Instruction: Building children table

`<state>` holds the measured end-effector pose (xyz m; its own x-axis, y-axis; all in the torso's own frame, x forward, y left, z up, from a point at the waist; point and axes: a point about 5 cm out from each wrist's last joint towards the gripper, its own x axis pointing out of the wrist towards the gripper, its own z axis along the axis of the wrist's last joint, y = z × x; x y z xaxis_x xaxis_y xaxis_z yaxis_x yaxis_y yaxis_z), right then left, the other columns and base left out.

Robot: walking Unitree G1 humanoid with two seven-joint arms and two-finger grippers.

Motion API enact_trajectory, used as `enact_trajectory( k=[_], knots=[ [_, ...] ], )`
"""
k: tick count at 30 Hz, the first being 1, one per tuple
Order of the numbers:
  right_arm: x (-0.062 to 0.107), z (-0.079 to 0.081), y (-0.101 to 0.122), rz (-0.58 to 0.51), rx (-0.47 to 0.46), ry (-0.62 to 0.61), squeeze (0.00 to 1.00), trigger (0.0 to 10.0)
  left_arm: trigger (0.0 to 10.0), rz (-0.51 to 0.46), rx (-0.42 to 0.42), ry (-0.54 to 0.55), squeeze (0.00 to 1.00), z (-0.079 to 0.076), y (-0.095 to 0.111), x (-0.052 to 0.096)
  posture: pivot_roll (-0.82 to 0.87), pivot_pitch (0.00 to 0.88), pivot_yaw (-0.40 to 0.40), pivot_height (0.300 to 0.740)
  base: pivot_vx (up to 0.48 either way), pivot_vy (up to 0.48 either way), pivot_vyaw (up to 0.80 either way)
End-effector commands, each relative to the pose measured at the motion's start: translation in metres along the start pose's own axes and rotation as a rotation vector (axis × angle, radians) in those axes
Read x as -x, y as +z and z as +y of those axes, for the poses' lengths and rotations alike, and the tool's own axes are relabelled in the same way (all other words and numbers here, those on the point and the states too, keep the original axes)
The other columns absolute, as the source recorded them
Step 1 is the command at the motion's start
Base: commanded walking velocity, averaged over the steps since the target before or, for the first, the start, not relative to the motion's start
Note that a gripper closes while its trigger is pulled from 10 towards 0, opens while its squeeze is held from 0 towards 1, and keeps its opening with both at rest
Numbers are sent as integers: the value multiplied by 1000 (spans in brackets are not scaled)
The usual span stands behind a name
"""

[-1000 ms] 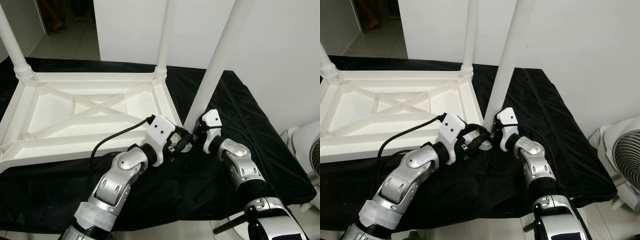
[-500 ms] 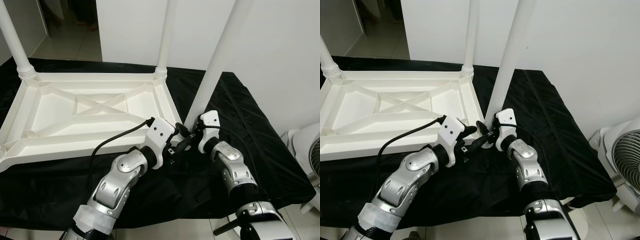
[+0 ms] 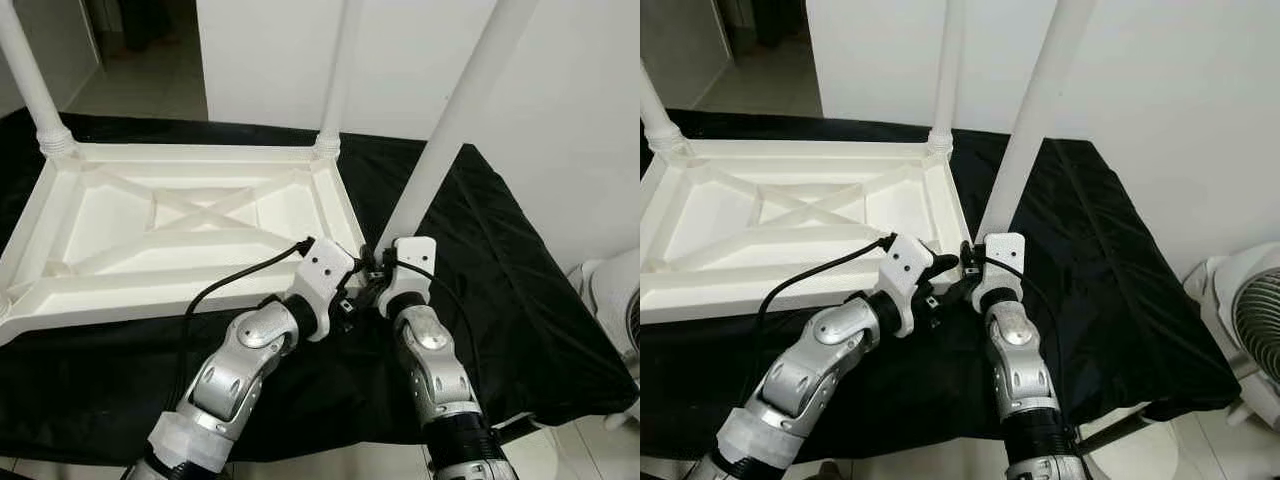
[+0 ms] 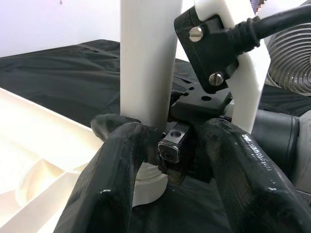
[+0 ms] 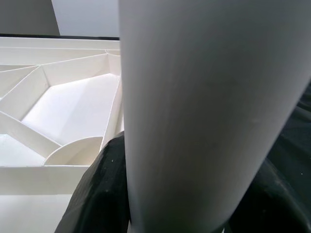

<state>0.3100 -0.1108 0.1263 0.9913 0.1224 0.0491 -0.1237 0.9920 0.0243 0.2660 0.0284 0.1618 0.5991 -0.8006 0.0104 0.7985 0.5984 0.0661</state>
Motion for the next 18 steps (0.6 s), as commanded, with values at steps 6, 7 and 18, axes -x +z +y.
enact_trajectory(
  k=[6,7,18],
  knots=[
    [0,-10,-6,67,-13,5,1000,10000,10000,5,2,-44,0,-5,0,-2,120,0,-92,740,0,0,0],
    [0,-10,-6,67,-13,5,1000,10000,10000,5,2,-44,0,-5,0,-2,120,0,-92,740,0,0,0],
    [-19,-43,10,64,109,315,0,10000,10000,3,-2,-41,0,-3,1,-2,123,0,-88,740,0,0,0]
  ],
)
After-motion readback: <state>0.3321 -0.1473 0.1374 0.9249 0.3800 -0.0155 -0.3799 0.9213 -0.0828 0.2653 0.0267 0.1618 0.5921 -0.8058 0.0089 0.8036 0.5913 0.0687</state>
